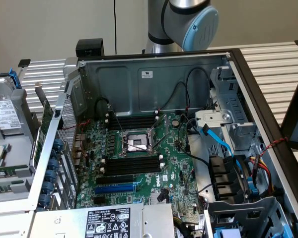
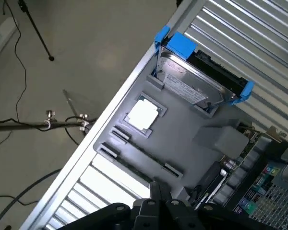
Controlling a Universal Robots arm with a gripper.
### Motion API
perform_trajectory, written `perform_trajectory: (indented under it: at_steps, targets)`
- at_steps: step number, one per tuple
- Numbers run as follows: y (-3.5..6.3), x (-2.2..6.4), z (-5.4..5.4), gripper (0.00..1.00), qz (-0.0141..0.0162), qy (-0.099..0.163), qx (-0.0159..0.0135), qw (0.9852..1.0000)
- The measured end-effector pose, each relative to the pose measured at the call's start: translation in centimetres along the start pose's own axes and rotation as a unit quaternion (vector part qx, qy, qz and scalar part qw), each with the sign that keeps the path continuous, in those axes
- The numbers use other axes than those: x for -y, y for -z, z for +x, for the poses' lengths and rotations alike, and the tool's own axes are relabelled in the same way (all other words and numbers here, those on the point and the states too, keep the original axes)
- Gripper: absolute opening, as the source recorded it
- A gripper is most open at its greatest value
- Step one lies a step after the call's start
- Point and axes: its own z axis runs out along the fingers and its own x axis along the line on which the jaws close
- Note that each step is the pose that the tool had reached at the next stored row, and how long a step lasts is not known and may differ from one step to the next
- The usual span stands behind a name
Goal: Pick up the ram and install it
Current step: 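Pick up the ram and move it above insertion slot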
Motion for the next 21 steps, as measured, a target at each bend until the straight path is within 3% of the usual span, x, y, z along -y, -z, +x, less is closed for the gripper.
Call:
perform_trajectory:
  at_steps: [1, 6, 11, 16, 21]
  targets:
    - [0.00, 0.00, 0.00, 0.10, 0.0006, 0.025, -0.0011, 0.9997]
    - [0.00, 0.00, 0.00, 0.10, 0.0016, 0.071, -0.0031, 0.9975]
    - [0.00, 0.00, 0.00, 0.10, 0.0026, 0.116, -0.0051, 0.9932]
    - [0.00, 0.00, 0.00, 0.10, 0.0036, 0.161, -0.0070, 0.9869]
    - [0.00, 0.00, 0.00, 0.10, 0.0047, 0.205, -0.0091, 0.9786]
